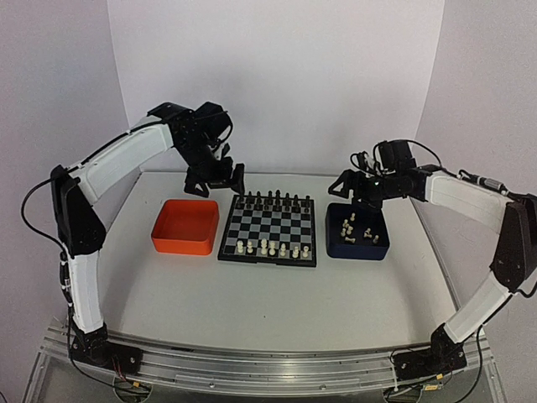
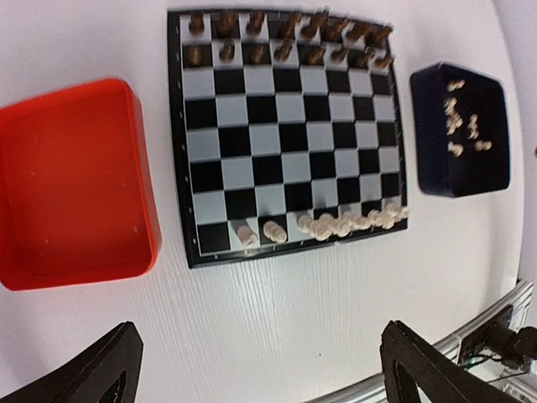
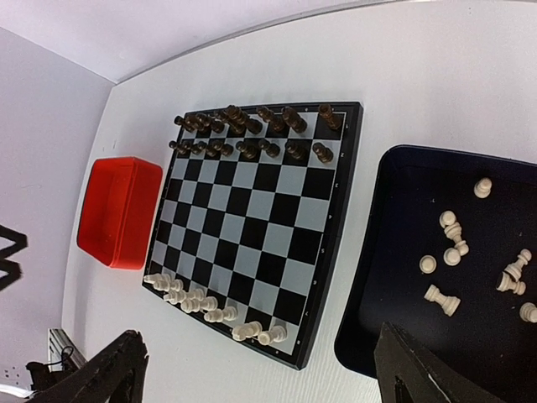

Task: Set up the chess pieces on the board
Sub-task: Place the chess piece on the chessboard, then pick up the chess piece from the storage box.

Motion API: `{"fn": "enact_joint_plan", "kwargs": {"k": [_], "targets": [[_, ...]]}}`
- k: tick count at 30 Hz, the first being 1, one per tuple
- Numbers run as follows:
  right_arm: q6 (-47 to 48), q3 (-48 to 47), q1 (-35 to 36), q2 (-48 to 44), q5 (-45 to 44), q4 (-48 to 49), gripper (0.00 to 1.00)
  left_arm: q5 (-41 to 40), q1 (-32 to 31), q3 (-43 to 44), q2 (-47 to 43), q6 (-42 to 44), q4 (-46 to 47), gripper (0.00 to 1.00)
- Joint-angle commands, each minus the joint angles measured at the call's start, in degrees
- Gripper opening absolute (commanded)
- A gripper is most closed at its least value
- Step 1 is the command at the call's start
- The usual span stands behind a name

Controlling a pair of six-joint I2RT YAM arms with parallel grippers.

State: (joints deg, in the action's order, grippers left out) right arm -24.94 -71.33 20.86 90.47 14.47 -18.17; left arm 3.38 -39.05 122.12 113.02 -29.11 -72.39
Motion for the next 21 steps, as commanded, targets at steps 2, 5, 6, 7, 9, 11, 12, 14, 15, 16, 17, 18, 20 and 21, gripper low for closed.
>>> {"fn": "enact_joint_plan", "kwargs": {"k": [2,5,6,7,9,11,12,14,15,16,17,18,20,21], "targets": [[3.1,0.3,-0.3,-5.5,-4.0,-1.4,0.95,-11.9,0.0,-7.5,-10.8,0.2,13.0,1.00],[3.9,1.4,-0.3,-7.7,-6.8,-2.3,0.96,-19.3,0.0,-15.4,-16.6,-0.1,22.0,1.00],[4.0,2.0,-0.3,-8.2,-7.9,-2.5,0.96,-20.6,0.0,-19.3,-18.9,0.1,25.4,1.00],[4.2,2.5,-0.3,-9.0,-9.0,-2.8,0.97,-21.5,0.1,-22.6,-20.8,0.9,29.9,1.00],[4.8,3.5,-0.3,-10.4,-11.0,-3.3,0.98,-22.4,0.4,-29.5,-24.5,2.3,37.7,1.00],[5.1,4.7,-0.3,-11.4,-13.8,-3.7,0.98,-22.3,1.1,-33.7,-26.6,2.4,41.6,1.00],[5.3,5.3,-0.3,-12.0,-15.5,-3.9,0.98,-22.1,1.8,-34.6,-26.8,2.1,42.2,1.00],[5.4,6.2,-0.3,-12.9,-18.2,-4.2,0.98,-21.7,2.8,-36.0,-26.9,1.6,43.0,1.00],[5.4,6.6,-0.3,-13.3,-19.6,-4.3,0.98,-21.3,3.3,-36.4,-26.7,1.4,43.4,1.00],[5.5,6.9,-0.3,-13.5,-20.6,-4.5,0.98,-20.7,3.8,-36.8,-26.3,1.4,43.7,1.00],[5.6,7.2,-0.4,-13.6,-21.6,-4.8,0.98,-20.0,4.3,-37.2,-25.9,1.4,43.9,1.00],[5.7,7.2,-0.4,-13.7,-22.4,-5.2,0.98,-19.7,4.7,-37.4,-25.5,1.2,44.0,1.00],[6.1,7.2,-0.3,-13.6,-23.8,-6.4,0.98,-19.1,5.6,-37.8,-24.7,1.3,44.4,1.00],[6.2,7.1,-0.3,-13.5,-24.5,-7.0,0.98,-19.0,5.9,-37.9,-24.3,1.3,44.9,1.00]]}}
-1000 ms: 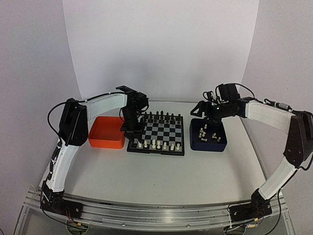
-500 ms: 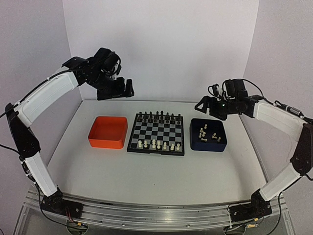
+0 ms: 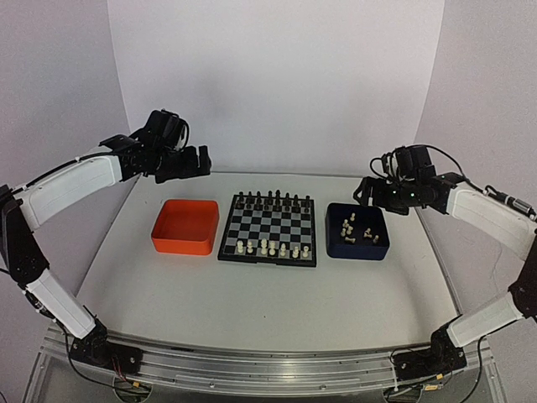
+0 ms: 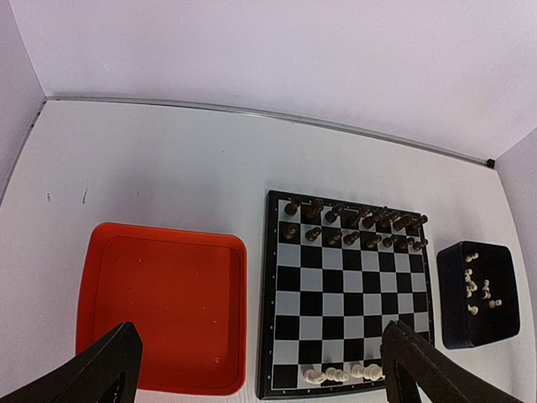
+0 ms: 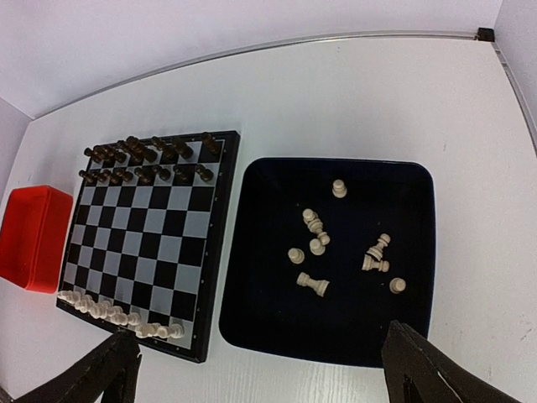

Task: Set up the chess pieces on the board
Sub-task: Pick up the chess piece from the storage box.

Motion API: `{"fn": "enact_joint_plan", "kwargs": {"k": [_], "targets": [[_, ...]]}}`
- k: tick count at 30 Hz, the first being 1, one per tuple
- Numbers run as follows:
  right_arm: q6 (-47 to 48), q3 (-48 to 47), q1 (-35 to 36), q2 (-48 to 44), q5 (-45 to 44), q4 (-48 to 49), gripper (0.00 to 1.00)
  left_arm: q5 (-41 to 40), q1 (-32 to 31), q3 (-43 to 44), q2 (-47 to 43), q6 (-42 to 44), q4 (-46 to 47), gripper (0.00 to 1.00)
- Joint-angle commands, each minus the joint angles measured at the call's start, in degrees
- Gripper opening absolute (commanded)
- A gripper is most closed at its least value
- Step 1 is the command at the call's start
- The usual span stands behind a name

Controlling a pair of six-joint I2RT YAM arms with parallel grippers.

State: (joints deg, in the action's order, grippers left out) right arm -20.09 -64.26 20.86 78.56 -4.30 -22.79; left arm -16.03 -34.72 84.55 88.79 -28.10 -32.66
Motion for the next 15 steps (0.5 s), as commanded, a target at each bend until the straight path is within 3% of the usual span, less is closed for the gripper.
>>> {"fn": "enact_joint_plan", "kwargs": {"k": [1,15], "targets": [[1.4,0.0,-0.3,-1.4,-6.5,-2.8,0.98,0.6,2.0,-0.6,0.2,0.5,5.6,1.00],[-0.2,-6.3,-1.9,8.9,-5.6,-8.5,0.98,4.7,7.4,-4.5,2.4,2.0,17.1,1.00]]}}
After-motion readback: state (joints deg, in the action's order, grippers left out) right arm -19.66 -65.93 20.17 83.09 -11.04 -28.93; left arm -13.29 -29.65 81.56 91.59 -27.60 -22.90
